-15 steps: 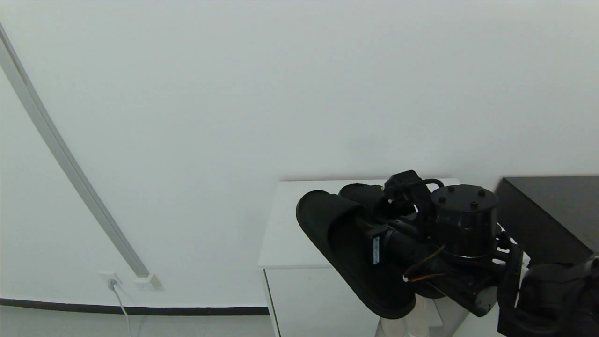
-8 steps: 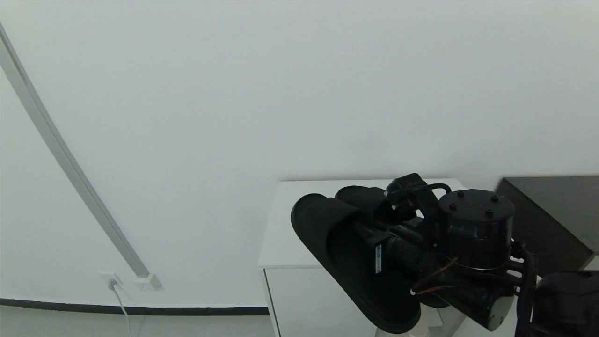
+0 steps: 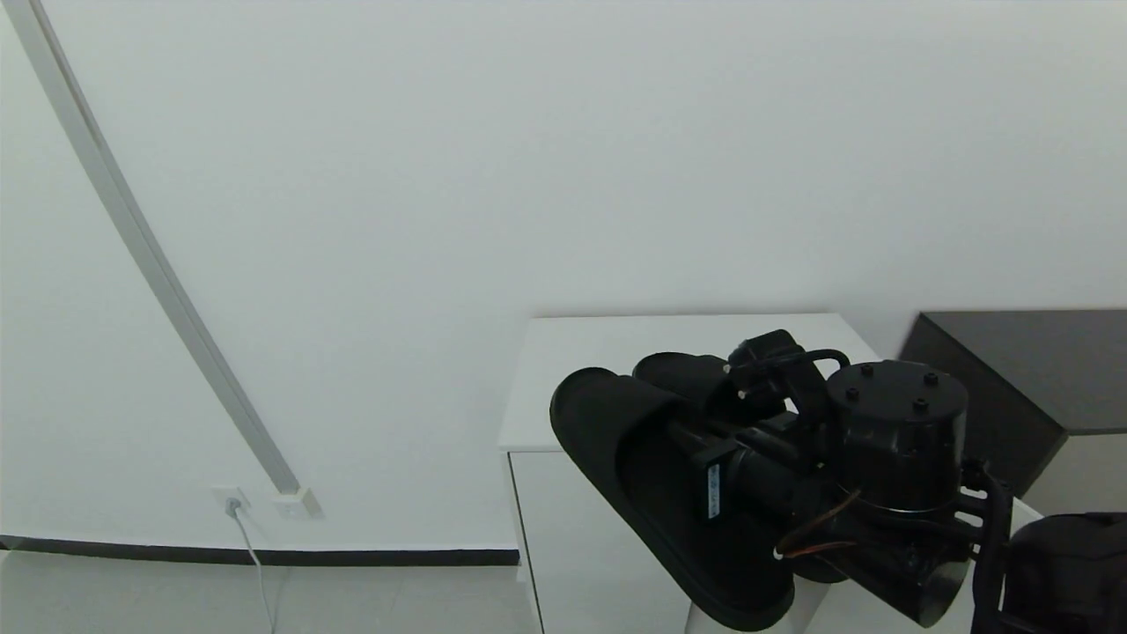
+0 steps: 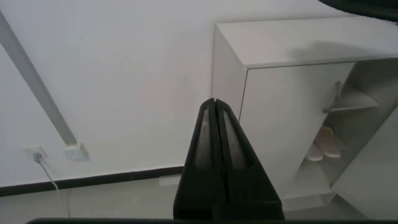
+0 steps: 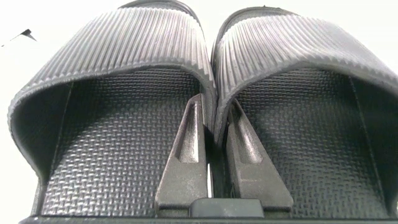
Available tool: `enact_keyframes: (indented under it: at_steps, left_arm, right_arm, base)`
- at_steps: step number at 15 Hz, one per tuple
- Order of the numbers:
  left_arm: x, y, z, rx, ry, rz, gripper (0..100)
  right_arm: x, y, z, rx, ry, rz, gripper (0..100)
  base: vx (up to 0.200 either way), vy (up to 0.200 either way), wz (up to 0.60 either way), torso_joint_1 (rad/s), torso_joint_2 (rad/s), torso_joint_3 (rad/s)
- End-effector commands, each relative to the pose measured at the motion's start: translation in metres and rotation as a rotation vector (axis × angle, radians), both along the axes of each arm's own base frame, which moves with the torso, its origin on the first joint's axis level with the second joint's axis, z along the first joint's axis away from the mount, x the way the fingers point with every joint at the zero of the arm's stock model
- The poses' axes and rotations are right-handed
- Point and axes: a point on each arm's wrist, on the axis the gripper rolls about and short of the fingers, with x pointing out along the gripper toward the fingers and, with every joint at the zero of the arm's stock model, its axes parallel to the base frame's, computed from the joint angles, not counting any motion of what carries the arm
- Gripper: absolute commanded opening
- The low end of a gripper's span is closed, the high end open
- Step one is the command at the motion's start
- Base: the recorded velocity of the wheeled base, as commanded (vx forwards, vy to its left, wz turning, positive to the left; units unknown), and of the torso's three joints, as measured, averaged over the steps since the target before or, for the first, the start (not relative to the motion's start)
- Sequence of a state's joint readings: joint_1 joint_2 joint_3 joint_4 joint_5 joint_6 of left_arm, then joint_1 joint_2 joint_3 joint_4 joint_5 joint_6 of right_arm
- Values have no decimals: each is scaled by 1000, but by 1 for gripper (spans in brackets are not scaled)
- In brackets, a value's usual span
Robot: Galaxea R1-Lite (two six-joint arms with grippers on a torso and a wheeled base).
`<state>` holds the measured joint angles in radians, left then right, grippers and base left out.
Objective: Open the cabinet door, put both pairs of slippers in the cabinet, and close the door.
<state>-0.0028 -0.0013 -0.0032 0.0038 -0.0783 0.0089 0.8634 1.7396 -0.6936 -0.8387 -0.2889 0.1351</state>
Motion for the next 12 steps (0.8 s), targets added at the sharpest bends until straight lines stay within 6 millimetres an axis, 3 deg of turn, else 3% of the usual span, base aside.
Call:
enact_keyframes:
  at_steps: [1, 12]
  left_arm:
    - [0, 0, 0, 0, 1, 1, 0]
    - [0, 0, 0, -1, 1, 0, 0]
  right_arm:
    - [0, 1, -1, -3, 3, 2, 0]
    - [-5, 5, -6, -22, 10, 24, 0]
  base:
    - [-200, 0, 0, 2, -2, 2]
    - [0, 0, 0, 0, 0, 0]
